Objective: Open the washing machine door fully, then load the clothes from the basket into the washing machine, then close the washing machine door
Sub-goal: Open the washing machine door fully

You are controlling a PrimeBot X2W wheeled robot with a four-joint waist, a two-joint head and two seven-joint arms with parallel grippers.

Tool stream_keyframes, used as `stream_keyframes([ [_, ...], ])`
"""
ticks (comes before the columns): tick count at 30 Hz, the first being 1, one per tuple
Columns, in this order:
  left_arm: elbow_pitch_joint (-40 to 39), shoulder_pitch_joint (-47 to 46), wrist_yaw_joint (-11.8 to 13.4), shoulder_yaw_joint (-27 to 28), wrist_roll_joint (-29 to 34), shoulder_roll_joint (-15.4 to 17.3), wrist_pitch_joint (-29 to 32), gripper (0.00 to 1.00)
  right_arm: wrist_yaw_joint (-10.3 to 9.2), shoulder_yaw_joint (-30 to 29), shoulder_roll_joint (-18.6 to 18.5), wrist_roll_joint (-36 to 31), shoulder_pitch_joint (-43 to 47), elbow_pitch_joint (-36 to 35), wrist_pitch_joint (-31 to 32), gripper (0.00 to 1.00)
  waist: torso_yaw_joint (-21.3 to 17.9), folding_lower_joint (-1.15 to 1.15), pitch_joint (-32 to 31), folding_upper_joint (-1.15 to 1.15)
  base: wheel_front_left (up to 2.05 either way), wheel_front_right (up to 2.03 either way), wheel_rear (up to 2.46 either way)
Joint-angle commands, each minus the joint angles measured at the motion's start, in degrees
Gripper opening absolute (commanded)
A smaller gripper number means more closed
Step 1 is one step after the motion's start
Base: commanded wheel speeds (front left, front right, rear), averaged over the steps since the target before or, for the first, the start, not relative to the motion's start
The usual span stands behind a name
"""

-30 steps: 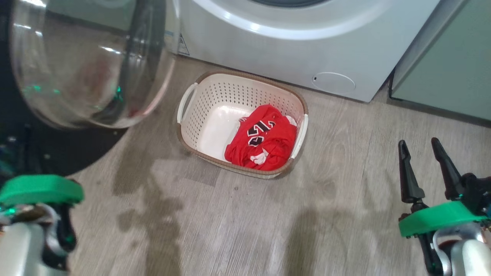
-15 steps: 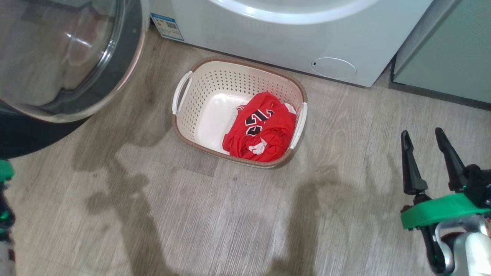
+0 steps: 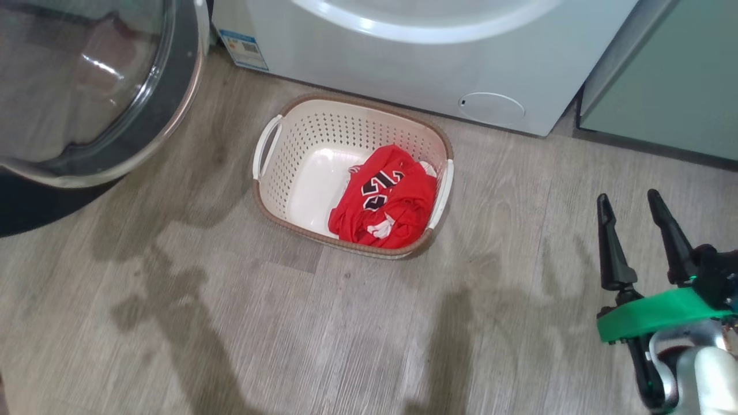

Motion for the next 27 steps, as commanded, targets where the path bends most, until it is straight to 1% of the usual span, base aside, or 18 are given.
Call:
stream_keyframes([
  [1, -3.5, 1.0, 0.4, 2.7, 1.4, 1.7, -0.5, 0.0, 0.0, 1.6, -0.4, 0.6, -1.1, -1.4, -0.5, 1.0, -0.2, 0.0, -0.6, 0.0, 0.0, 0.0, 0.0],
  [5, -10.1, 6.3, 0.8, 2.8, 3.5, -2.0, -0.5, 0.0, 0.0, 1.9, -0.4, 1.2, -0.8, -0.5, -1.0, 1.0, -0.6, 0.0, -2.0, 0.0, 0.0, 0.0, 0.0],
  [9, -17.6, 12.3, 0.9, 1.1, 4.9, -5.1, -0.4, 0.0, 0.0, 2.2, -0.4, 1.6, -0.6, 0.5, -1.6, 1.0, -1.1, 0.0, -3.4, 0.0, 0.0, 0.0, 0.0],
  [10, -19.6, 13.9, 1.0, 0.3, 5.2, -5.9, 0.1, 0.17, 0.0, 2.4, -0.4, 1.6, -0.6, 0.7, -1.7, 1.0, -1.3, 0.0, -3.7, 0.0, 0.0, 0.0, 0.0],
  [11, -21.6, 15.3, 1.1, -0.4, 5.4, -6.6, 0.7, 0.4, 0.0, 2.5, -0.4, 1.7, -0.6, 1.0, -1.8, 1.0, -1.4, 0.0, -4.0, 0.0, 0.0, 0.0, 0.0],
  [12, -23.4, 16.6, 1.1, -1.1, 5.5, -7.2, 1.4, 0.77, 0.0, 2.5, -0.4, 1.7, -0.6, 1.1, -1.9, 1.0, -1.6, 0.0, -4.3, 0.0, 0.0, 0.0, 0.0],
  [13, -25.1, 17.6, 0.9, -1.8, 5.0, -8.0, 2.2, 1.0, 0.0, 2.6, -0.4, 1.8, -0.6, 1.3, -2.0, 1.0, -1.8, 0.0, -4.6, 0.0, 0.0, 0.0, 0.0],
  [15, -28.2, 19.4, 0.4, -3.2, 4.5, -9.1, 3.7, 1.0, 0.0, 2.9, -0.4, 2.1, -0.6, 1.8, -2.3, 1.0, -2.3, 0.0, -5.2, 0.0, 0.0, 0.0, 0.0],
  [19, -32.5, 22.2, -0.1, -7.0, 6.4, -9.5, 6.0, 1.0, 0.0, 3.5, -0.4, 2.3, -0.6, 2.6, -2.7, 1.0, -3.8, 0.0, -6.3, 0.0, 0.0, 0.0, 0.0],
  [21, -34.8, 23.2, -0.7, -9.8, 7.9, -9.7, 6.8, 1.0, 0.0, 4.2, -0.4, 2.3, -0.6, 3.1, -2.8, 1.0, -5.6, 0.0, -7.1, 0.0, 0.0, 0.0, 0.0],
  [22, -34.8, 23.2, -0.7, -9.8, 7.9, -9.7, 6.8, 1.0, 0.0, 4.2, -0.4, 2.3, -0.6, 3.1, -2.8, 1.0, -5.6, 0.0, -7.1, 0.0, 0.0, 0.0, 0.0],
  [27, -36.9, 23.9, -1.6, -14.3, 10.5, -9.5, 8.2, 1.0, 0.0, 5.0, -0.4, 2.2, -0.8, 4.0, -3.0, 1.0, -9.4, 0.0, -8.5, 0.0, 0.0, 0.0, 0.0],
])
